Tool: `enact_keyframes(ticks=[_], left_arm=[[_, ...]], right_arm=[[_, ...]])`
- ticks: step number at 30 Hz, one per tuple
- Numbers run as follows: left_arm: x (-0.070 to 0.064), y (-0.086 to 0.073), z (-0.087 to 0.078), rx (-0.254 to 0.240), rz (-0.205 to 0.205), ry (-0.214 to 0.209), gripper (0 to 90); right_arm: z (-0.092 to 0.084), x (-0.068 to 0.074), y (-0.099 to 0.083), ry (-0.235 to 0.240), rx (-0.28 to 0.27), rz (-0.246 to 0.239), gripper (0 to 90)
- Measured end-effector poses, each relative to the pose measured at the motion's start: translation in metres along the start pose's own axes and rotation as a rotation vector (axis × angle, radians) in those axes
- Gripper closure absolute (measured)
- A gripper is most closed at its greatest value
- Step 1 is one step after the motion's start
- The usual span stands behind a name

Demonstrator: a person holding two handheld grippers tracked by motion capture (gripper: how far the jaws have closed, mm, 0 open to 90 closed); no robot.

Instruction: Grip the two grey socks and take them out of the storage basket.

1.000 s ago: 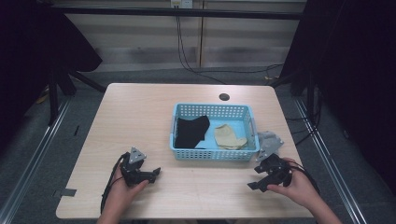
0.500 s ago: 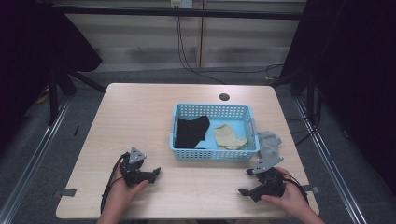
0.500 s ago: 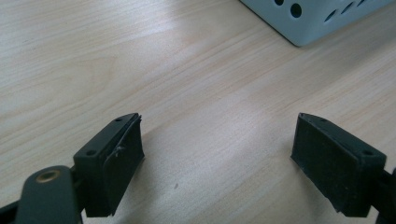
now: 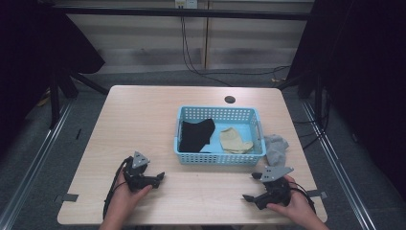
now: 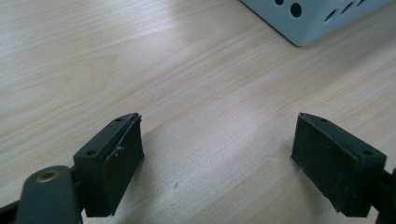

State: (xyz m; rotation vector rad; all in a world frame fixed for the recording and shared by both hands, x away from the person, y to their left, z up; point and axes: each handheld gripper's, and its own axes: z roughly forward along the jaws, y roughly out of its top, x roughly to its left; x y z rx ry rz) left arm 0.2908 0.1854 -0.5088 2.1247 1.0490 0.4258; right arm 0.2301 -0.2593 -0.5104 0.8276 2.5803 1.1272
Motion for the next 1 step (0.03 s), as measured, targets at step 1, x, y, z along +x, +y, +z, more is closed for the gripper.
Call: enact_keyframes(ticks=[1], left_arm=[[0.0000, 0.0000, 0.0000, 0.000, 0.000, 0.000, 15.8]], right_arm=[[-0.0001, -0.0003, 0.0000, 0.001, -0.001, 0.002, 13.5]])
